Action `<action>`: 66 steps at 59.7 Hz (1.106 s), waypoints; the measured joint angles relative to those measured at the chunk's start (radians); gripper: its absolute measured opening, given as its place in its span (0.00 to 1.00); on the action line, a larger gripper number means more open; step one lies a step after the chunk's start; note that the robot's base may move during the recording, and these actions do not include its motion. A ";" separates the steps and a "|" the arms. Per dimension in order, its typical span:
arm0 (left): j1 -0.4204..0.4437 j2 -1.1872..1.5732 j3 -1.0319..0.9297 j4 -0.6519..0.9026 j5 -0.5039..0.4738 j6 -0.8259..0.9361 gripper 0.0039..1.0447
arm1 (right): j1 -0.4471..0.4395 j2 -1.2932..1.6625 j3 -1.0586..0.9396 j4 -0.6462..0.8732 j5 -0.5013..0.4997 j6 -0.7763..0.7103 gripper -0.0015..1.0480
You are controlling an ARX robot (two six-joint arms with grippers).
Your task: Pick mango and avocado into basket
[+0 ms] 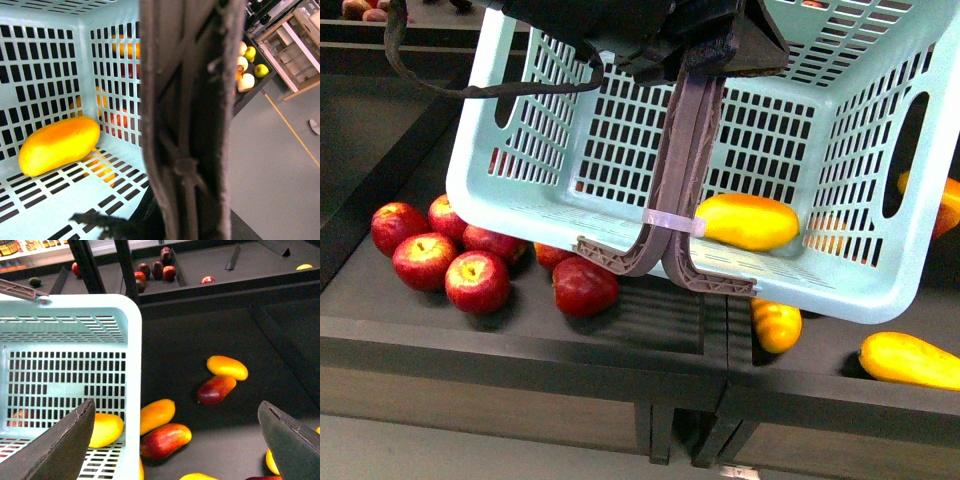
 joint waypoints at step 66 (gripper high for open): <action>0.000 0.001 0.000 0.000 0.003 0.001 0.04 | 0.001 -0.005 -0.005 -0.001 0.001 -0.001 0.92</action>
